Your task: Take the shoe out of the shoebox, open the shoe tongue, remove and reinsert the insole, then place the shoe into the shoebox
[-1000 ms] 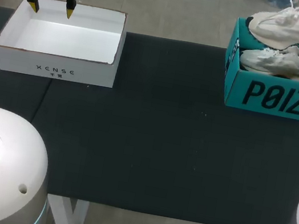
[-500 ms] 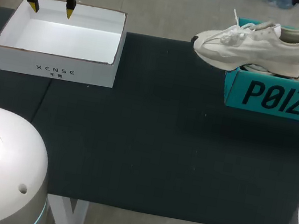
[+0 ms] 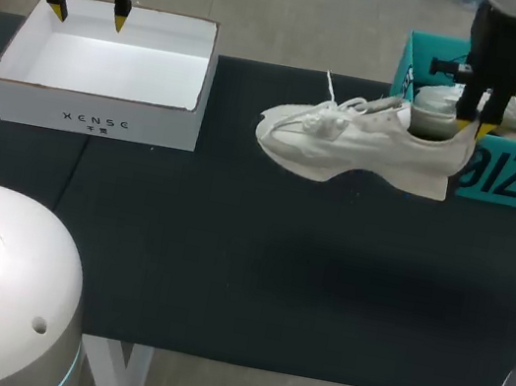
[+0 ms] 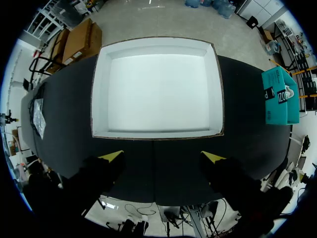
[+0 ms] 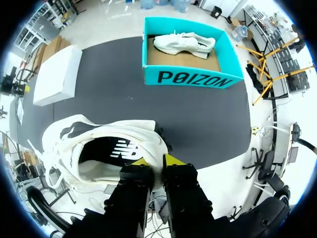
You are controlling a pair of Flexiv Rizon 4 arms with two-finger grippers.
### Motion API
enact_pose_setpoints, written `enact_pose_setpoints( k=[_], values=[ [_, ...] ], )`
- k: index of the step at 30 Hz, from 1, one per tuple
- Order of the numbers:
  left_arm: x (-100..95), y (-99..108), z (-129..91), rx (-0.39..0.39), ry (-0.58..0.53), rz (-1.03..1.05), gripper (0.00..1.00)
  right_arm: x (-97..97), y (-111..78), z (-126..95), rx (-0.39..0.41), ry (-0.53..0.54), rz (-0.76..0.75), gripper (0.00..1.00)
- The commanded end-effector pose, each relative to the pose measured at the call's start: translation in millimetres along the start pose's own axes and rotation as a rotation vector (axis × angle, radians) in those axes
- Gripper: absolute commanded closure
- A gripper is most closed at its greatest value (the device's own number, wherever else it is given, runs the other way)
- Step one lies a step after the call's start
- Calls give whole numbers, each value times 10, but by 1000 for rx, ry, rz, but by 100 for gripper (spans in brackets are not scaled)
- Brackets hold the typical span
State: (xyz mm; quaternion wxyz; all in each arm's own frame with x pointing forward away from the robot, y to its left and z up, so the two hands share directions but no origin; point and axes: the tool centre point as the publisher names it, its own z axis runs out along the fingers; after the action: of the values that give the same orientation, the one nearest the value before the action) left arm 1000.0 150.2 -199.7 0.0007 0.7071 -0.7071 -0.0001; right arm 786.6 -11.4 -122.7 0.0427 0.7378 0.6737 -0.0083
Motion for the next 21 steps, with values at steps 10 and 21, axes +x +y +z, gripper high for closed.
enact_pose_setpoints(
  k=[10, 21],
  values=[
    [2, -1, 1, 0, -1, 0, 0, 308, -426, 39, -90, 9, 25, 100],
    [2, -1, 1, 0, -1, 0, 0, 308, -426, 39, -90, 9, 25, 100]
  ],
)
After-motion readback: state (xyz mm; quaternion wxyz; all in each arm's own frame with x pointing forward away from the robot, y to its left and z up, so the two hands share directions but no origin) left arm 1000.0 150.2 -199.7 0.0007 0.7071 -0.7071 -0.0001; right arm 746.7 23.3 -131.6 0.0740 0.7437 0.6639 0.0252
